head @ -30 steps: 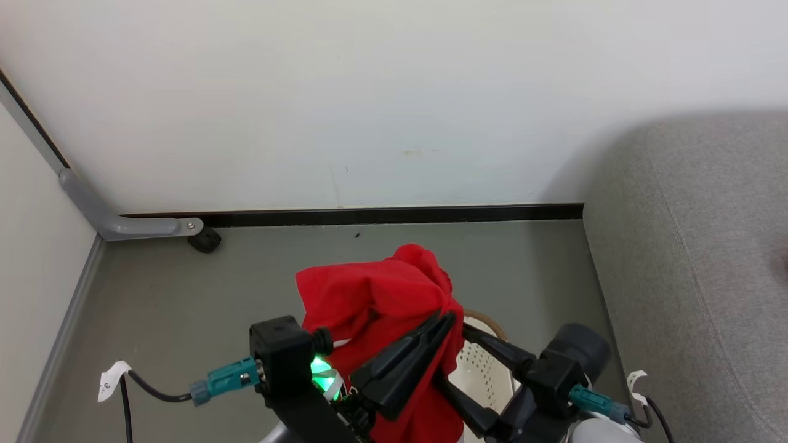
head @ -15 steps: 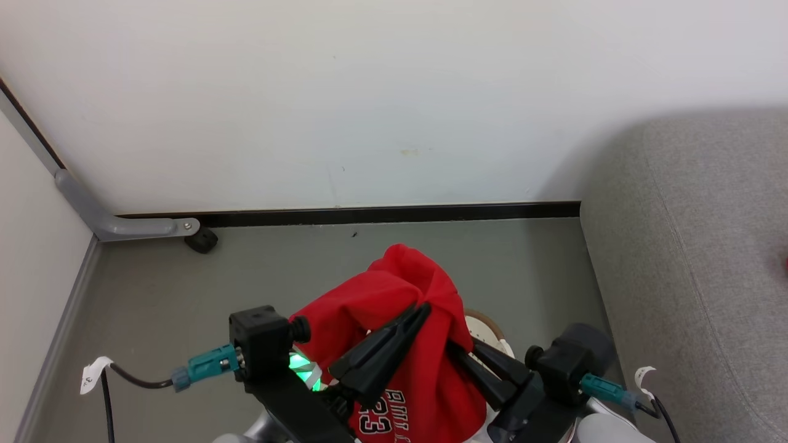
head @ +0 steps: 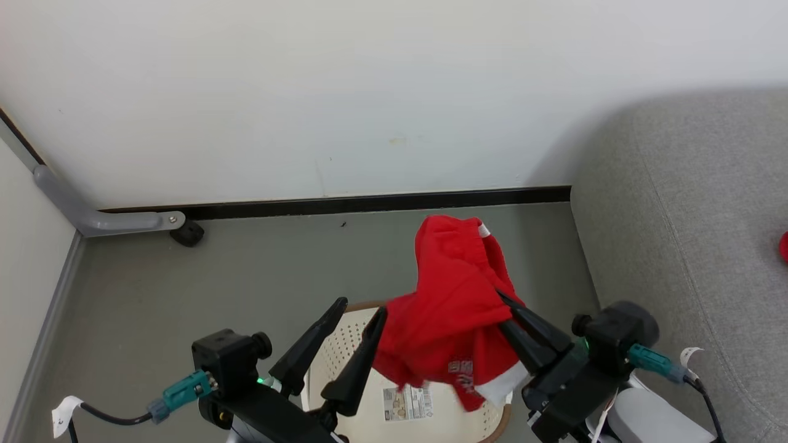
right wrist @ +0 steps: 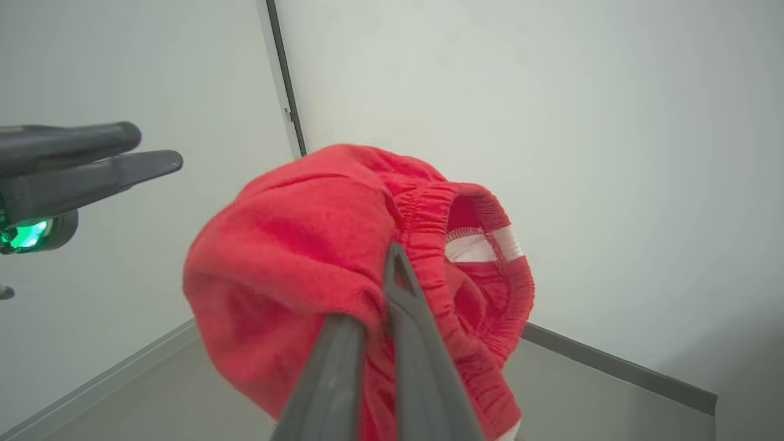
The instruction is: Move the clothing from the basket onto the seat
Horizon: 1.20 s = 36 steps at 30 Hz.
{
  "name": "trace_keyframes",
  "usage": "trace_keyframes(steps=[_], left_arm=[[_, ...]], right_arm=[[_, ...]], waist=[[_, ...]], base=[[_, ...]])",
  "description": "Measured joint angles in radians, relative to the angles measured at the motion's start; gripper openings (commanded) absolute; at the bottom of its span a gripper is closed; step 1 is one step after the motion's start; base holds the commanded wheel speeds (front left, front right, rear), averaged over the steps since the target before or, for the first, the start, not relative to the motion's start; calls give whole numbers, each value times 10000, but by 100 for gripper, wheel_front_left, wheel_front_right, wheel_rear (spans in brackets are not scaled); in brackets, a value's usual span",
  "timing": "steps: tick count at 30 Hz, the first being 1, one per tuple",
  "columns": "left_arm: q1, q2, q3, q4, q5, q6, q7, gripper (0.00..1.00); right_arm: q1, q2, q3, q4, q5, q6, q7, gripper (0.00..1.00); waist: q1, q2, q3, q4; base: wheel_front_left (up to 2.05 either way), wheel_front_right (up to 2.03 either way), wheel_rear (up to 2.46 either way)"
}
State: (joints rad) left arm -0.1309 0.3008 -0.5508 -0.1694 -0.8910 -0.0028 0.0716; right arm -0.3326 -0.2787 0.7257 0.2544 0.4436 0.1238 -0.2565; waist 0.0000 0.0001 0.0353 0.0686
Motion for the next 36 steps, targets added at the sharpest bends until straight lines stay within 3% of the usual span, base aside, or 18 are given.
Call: trace_keyframes(steps=[15, 20, 36], left_arm=[[365, 236, -148, 696, 1055, 15, -1066, 100], [572, 234, -447, 681, 1390, -159, -1373, 100], [1027, 190, -546, 708, 2006, -161, -2449, 100]], right_arm=[[81, -286, -989, -221, 67, -23, 2, 0], [81, -458, -1386, -259, 67, -107, 0, 0], [158, -571, -1916, -560, -44, -215, 0, 0]], waist=[[0, 0, 211, -417], [1, 0, 273, -654], [0, 0, 246, -1660]], base=[[0, 0, 0], [0, 0, 0], [0, 0, 0]])
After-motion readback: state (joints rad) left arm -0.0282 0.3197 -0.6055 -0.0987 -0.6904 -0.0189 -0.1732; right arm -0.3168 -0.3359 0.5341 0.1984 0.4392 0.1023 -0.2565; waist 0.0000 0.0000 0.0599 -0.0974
